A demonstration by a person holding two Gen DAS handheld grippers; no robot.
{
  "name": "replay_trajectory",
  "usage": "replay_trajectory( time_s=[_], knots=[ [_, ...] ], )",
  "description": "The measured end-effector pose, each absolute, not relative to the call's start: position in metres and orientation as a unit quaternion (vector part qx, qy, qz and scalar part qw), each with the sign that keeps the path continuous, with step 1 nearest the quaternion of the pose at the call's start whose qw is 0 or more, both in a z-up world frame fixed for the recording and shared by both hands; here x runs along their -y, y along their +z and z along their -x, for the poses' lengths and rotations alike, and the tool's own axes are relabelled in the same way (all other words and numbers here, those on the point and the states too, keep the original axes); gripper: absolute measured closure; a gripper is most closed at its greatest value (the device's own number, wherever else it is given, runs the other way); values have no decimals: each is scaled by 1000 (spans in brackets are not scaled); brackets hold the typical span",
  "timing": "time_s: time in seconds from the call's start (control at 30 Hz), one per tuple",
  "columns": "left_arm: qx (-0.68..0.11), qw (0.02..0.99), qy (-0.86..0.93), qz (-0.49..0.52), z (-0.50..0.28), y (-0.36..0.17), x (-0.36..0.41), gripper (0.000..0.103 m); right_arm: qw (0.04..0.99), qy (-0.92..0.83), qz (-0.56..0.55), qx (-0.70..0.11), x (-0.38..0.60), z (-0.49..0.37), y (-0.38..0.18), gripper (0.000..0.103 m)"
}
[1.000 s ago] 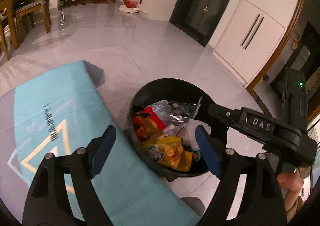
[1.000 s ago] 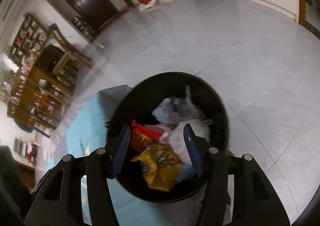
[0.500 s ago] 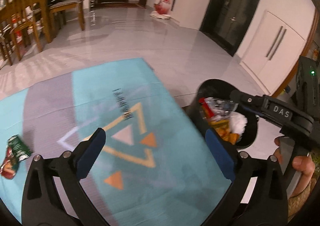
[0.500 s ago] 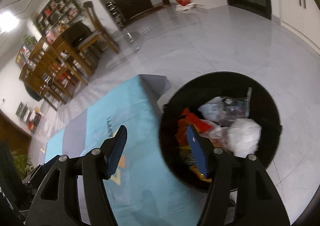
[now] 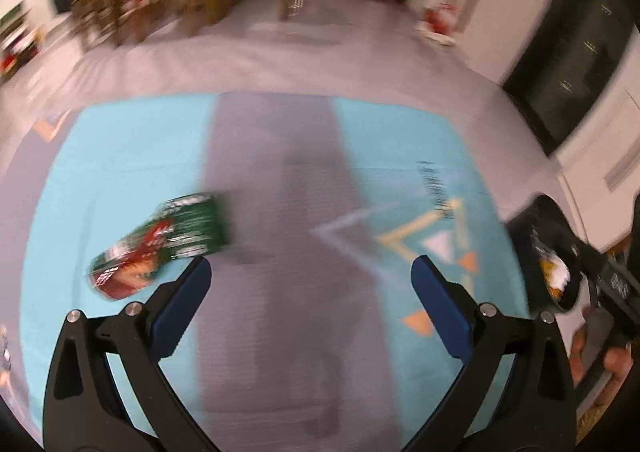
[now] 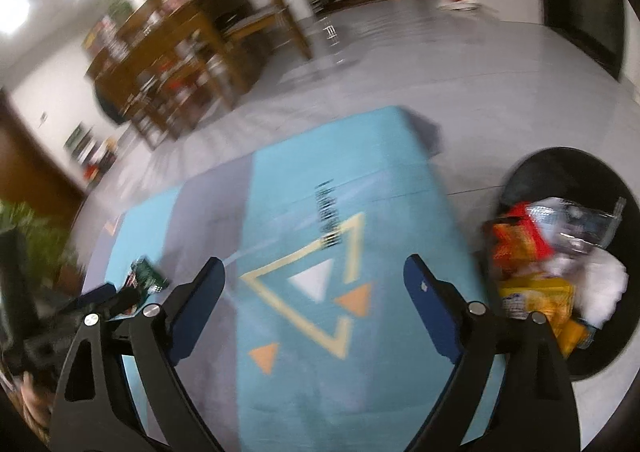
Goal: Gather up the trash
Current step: 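Move both open tools back over the rug toward the green wrapper, then grasp the green snack wrapper with the left tool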
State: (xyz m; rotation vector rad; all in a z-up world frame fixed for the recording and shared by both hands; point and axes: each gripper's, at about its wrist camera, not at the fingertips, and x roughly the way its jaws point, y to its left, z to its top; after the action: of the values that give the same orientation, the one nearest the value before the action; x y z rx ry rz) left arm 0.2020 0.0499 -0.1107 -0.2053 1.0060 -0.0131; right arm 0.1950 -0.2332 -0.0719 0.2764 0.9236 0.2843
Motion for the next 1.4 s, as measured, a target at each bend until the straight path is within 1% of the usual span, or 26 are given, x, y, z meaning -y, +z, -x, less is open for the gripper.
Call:
replay_trajectory(
  time_s=[0.13,0.23,0.43,0.57,0.73,0.87,1.0,1.1,1.2,1.4],
  knots=[
    [-484,861,17,154,-191,-112,-119,3,861,178,-106,-464,196,-199,-81,14],
    [-477,854,31,205,-181,-114,-163,3,846,212,-106,-478,174,-201,-89,14],
    [-476,839,56,256,-168,-135,-213,3,824,250,-105,-498,139,-207,-101,14],
    [-473,834,28,284,-159,-145,-223,3,816,267,-94,-505,112,-209,-109,14],
    [-494,810,-4,316,-159,-157,-228,3,800,291,-109,-513,80,-218,-118,14],
    [-494,789,-17,364,-159,-167,-239,3,789,309,-121,-517,56,-231,-124,14],
    [-503,777,-17,379,-162,-175,-243,3,795,320,-89,-508,28,-241,-125,14],
    [-500,774,-25,387,-163,-178,-243,3,790,333,-83,-508,13,-245,-129,16],
    [-503,766,-31,399,-168,-181,-241,3,783,338,-99,-513,5,-252,-133,18],
    [-510,766,-22,391,-184,-185,-233,3,778,333,-100,-522,-8,-258,-145,23]
  ],
)
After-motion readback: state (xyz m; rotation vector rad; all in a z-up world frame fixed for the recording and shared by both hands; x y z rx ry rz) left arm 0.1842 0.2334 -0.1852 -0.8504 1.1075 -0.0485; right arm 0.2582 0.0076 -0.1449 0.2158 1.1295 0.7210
